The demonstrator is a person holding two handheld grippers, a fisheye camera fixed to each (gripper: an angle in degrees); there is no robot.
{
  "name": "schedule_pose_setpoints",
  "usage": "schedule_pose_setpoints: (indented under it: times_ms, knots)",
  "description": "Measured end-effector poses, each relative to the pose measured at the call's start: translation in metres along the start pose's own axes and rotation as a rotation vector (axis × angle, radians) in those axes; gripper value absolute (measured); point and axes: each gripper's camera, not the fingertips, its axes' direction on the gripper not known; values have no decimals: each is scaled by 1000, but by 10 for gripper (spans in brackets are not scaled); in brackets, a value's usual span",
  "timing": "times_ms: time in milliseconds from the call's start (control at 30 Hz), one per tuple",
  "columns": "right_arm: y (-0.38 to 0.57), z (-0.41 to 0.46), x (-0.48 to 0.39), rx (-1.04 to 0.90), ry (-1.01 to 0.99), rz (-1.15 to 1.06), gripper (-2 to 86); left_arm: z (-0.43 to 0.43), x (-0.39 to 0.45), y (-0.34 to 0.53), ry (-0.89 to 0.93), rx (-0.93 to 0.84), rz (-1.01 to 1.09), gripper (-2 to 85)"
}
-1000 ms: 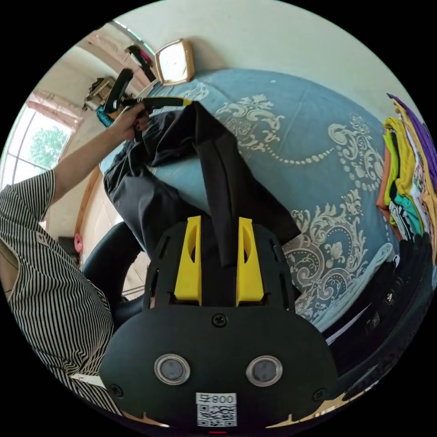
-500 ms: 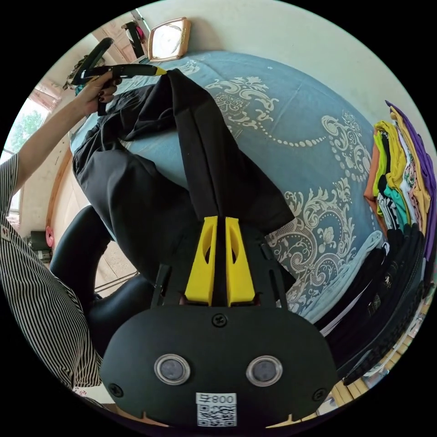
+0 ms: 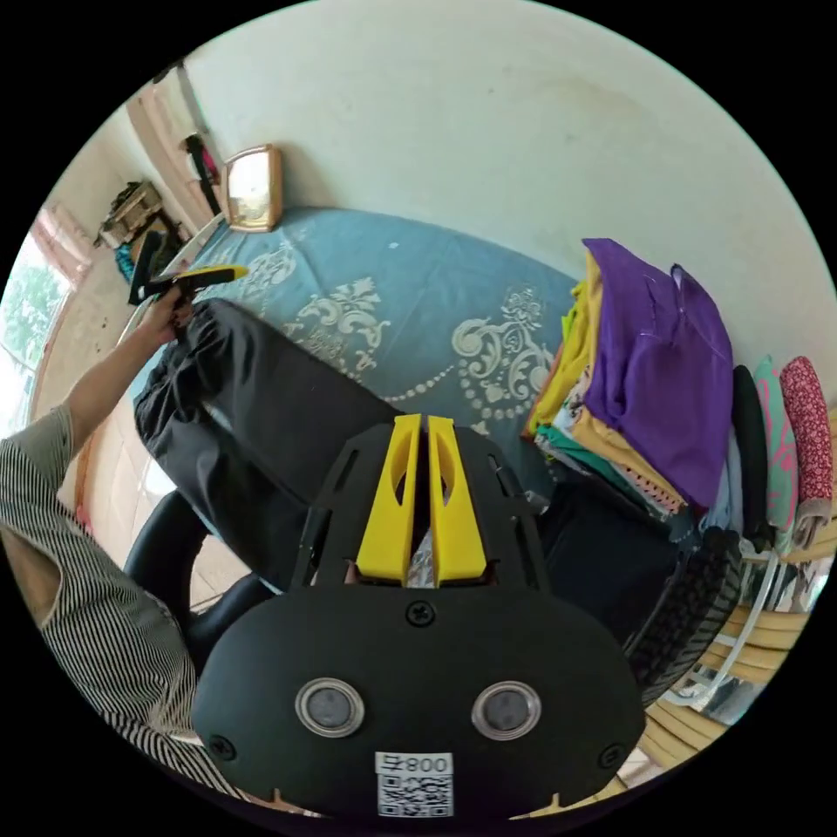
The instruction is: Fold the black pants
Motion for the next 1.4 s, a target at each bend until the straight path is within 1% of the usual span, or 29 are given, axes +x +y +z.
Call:
schedule_pose_setpoints:
  times_ms: [33,100,133,200,300,367,467,533,600,667,733,767,800,900,967,1000,1067,1133,1200,1300,1367,1400]
  knots:
    - [-18,16,18,-44,68,48,12,13,-6,-6,-17,-27,-34,5]
    - [-35,40,37,-102,108,122,17,20,-11,-5,16,-23,-60,7]
    - [-39,52,39,-112,55,112,21,20,-11,1,59,-12,-37,9]
    - [-33,66,32,-83,4,79,30,19,-11,16,41,-36,3,15]
    - [-7,101,23,-115,-1,85,51,23,-22,42,-74,-134,39,28]
    - [11,122,24,-155,-10,126,63,26,-42,55,-103,-179,-18,41]
    - [39,152,34,-214,-80,209,75,32,-62,56,-76,-183,-89,59]
    - [55,171,41,-255,-58,265,79,42,-64,50,-62,-203,-92,65]
    - [64,184,43,-284,-19,290,81,55,-58,43,-111,-232,-60,66]
    - [69,199,47,-308,-37,313,81,77,-46,34,-170,-277,6,58]
    - [74,209,53,-301,-62,369,77,93,-38,31,-236,-324,21,40]
    - [75,210,53,-300,-62,373,75,94,-32,32,-245,-288,59,27]
    - [76,212,50,-295,-55,356,67,95,-30,32,-228,-292,60,22]
    - [77,216,41,-306,-29,294,45,94,-22,32,-256,-296,59,8]
    - [76,212,40,-306,-24,267,38,78,-17,30,-254,-220,36,4]
    - [74,203,41,-280,-34,256,35,72,-17,28,-243,-190,25,4]
    - [71,182,43,-203,-48,246,32,47,-13,21,-218,-77,4,5]
    - [64,157,46,-123,-74,230,29,35,-9,14,-201,-33,19,8]
    - [62,151,45,-106,-75,214,28,35,-4,10,-167,-30,41,14]
    - [69,165,39,-172,-44,203,26,62,3,16,-136,-157,74,42]
    - [82,176,38,-189,-51,226,26,89,8,30,-84,-285,104,70]
    - [91,182,39,-204,-63,247,25,95,10,34,-78,-314,115,72]
